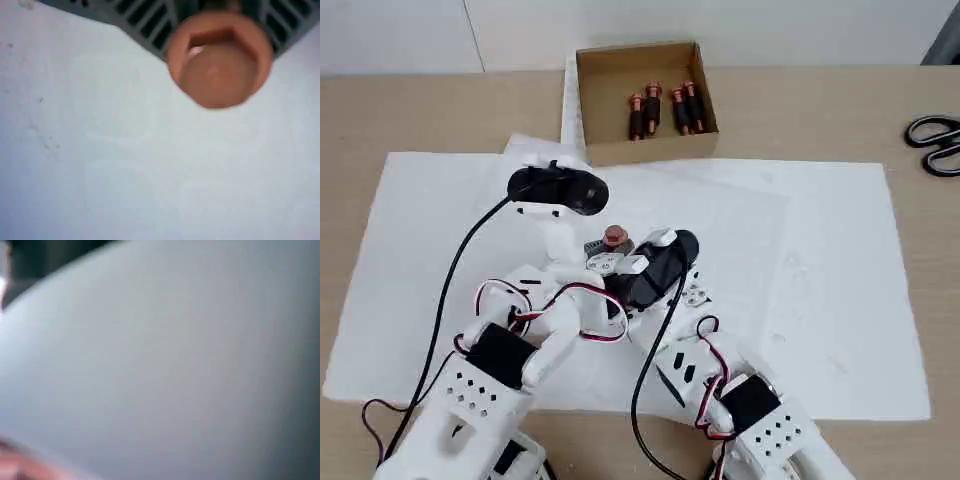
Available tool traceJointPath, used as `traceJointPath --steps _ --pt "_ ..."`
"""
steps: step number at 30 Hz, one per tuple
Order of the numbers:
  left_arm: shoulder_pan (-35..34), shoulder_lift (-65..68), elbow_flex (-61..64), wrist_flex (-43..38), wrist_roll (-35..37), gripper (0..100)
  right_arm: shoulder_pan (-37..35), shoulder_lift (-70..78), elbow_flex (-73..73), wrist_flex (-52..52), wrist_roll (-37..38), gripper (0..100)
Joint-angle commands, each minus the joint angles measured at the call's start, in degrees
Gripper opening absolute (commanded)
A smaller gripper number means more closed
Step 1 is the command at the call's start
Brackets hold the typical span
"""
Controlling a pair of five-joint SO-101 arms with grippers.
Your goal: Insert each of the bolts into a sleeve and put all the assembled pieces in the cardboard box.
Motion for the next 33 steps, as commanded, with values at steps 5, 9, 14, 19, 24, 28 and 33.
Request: traceJointPath --steps 5,9,14,19,24,28,33 --pt "0.62 -0.70 -0.40 1.49 -3.25 1 -0.13 -1.10 -0.35 -0.92 0.70 0.4" --pt "0.62 -0.70 -0.40 1.85 -3.43 1 -0.13 -1.10 -0.35 -0.84 0.70 0.4" --pt "3.78 -0.70 -0.57 4.57 -5.45 6 -0.13 -1.10 -0.35 -0.84 0.70 0.4" --pt "3.96 -0.70 -1.01 6.42 -3.52 18 -0.13 -1.10 -0.35 -0.84 0.70 0.4" --pt "3.87 -0.70 -2.59 6.42 -3.08 23 -0.13 -1.10 -0.35 -0.84 0.70 0.4" --pt "2.81 -0.70 -4.70 7.65 -3.08 23 -0.13 -1.10 -0.35 -0.84 0.70 0.4" --pt "1.23 -0.70 -7.60 8.88 -2.99 23 -0.13 -1.10 0.26 -1.19 0.70 0.4"
